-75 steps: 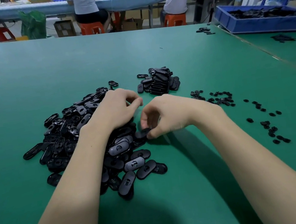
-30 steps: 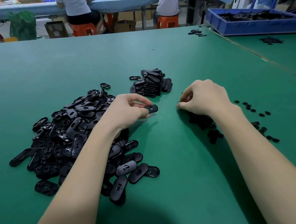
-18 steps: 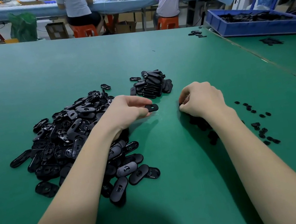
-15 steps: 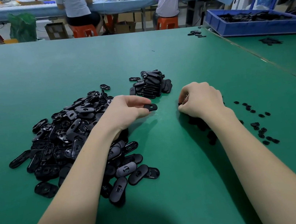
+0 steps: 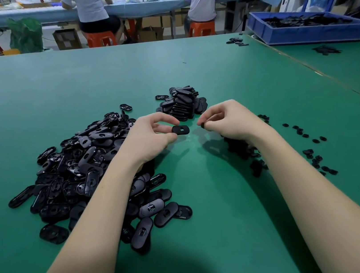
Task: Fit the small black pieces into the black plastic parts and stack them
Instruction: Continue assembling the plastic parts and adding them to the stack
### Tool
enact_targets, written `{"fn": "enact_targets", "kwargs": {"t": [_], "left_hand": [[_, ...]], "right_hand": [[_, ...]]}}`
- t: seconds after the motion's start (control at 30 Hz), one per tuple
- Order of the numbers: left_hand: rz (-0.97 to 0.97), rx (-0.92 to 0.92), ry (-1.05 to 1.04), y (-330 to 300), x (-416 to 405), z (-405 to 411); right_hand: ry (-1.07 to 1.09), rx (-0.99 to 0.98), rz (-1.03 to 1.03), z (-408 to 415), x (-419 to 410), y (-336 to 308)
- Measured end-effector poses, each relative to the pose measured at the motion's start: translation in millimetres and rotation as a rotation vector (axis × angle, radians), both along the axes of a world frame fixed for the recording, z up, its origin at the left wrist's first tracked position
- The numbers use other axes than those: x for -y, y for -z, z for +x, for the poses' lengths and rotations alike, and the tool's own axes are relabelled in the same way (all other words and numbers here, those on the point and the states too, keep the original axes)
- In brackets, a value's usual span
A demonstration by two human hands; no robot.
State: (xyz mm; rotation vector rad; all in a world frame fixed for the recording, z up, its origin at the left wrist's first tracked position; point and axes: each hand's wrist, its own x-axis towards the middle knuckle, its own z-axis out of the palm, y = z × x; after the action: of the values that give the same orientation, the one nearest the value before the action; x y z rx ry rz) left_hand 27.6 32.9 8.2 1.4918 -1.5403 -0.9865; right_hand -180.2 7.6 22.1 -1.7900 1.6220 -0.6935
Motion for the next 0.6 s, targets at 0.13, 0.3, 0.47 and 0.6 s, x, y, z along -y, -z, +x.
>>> {"fn": "enact_targets", "kwargs": {"t": [0.13,0.3,0.47,0.6], "left_hand": [[-0.014,0.012,-0.032,-1.5,3.0,-0.4],[-0.026,0.013,-0.004,-0.9,1.3,-2.6],[-0.039,0.007,0.012,-1.5,0.4,-1.8],[-0.037,0.007,0.023,-0.6,0.8,-1.5]], "right_hand": [[-0.061,0.192,0.039,3.6,-3.6,-2.4],[-0.08,0.245,0.076,7.3,-4.0,-4.5],[-0.061,0.273,0.083,9.5,-5.7,-4.7],[-0.046,0.26,0.109,12.2,-7.3,-5.6]]}}
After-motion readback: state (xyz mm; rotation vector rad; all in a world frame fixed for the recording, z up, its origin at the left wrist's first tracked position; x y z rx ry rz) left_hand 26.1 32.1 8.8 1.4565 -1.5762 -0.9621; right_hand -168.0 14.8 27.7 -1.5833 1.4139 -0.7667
